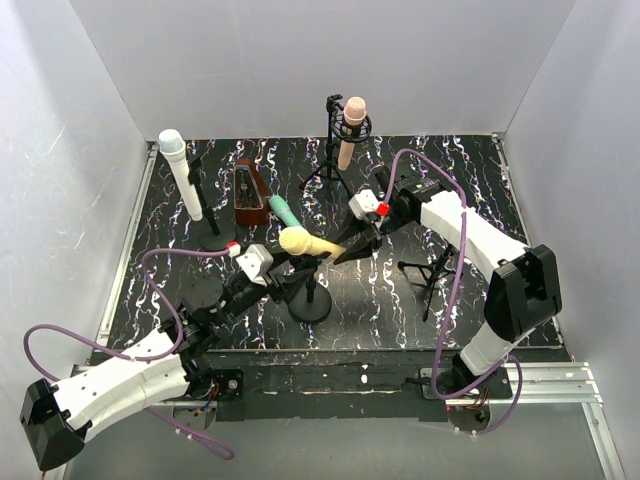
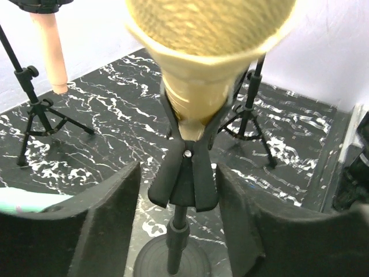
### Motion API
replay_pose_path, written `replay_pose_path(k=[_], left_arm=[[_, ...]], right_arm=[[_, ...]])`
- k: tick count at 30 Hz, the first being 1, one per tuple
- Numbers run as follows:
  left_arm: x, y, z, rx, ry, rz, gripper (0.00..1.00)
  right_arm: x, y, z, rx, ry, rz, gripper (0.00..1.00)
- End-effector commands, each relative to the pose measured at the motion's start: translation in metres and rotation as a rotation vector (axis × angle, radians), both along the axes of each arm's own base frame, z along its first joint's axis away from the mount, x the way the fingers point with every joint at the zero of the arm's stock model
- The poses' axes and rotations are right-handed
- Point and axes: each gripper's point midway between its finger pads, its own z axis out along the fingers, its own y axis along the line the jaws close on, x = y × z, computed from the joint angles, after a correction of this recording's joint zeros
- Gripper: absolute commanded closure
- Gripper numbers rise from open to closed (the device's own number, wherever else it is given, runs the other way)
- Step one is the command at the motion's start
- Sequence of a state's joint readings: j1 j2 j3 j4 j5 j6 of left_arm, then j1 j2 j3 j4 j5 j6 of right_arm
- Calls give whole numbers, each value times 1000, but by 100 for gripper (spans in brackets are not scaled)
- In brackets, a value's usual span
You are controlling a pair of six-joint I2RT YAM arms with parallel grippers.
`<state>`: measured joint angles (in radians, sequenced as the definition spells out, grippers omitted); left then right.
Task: Attach the microphones to the stand
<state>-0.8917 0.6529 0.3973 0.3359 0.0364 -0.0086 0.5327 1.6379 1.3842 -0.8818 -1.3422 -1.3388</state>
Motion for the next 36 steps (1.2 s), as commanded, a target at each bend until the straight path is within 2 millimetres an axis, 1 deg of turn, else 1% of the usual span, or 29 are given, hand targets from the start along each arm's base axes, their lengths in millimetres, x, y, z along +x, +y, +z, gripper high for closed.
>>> replay_pose_path(k=[1, 3, 4, 5, 7, 11, 13, 14, 17, 20, 24, 28, 31, 34, 36], left_arm=[[1, 7, 7, -44, 14, 26, 38], [-1, 8, 9, -46, 22, 25, 23], [-1, 9, 10, -47, 24, 24, 16], [-2, 9, 10, -45, 25, 23, 12], [-3, 10, 10, -43, 26, 25, 2], [-4, 13, 10, -32, 30, 25, 2], [-6, 15, 11, -26, 34, 26, 2], [-3, 20, 10, -22, 38, 58, 2], [-5, 28, 12, -16, 38, 75, 2], [-8, 36, 12, -6, 35, 92, 2], [-13, 46, 16, -6, 36, 103, 2], [-19, 52, 12, 8, 73, 101, 2], [-23, 53, 7, 25, 96, 92, 2], [-26, 56, 8, 21, 103, 90, 2], [-26, 58, 8, 19, 107, 99, 2]], right_arm=[[-12, -2, 7, 1, -33, 12, 69], [-11, -2, 9, -14, -2, -7, 28], [-11, -2, 9, -22, 7, -16, 21], [-11, -2, 9, -22, 3, -18, 19], [-10, -2, 12, -24, 5, -24, 17], [-9, -2, 15, -41, 8, -38, 13], [-4, -2, 14, -61, 11, -63, 13], [-2, -3, 13, -77, 15, -83, 12], [8, -2, 11, -129, 41, -167, 11], [12, -4, 9, -152, 52, -209, 11], [8, -8, 13, -154, 45, -223, 10], [5, -14, 18, -177, 45, -262, 9], [2, -20, 20, -209, 44, -290, 9], [-1, -27, 21, -248, 50, -324, 8], [-6, -36, 21, -289, 39, -337, 8]])
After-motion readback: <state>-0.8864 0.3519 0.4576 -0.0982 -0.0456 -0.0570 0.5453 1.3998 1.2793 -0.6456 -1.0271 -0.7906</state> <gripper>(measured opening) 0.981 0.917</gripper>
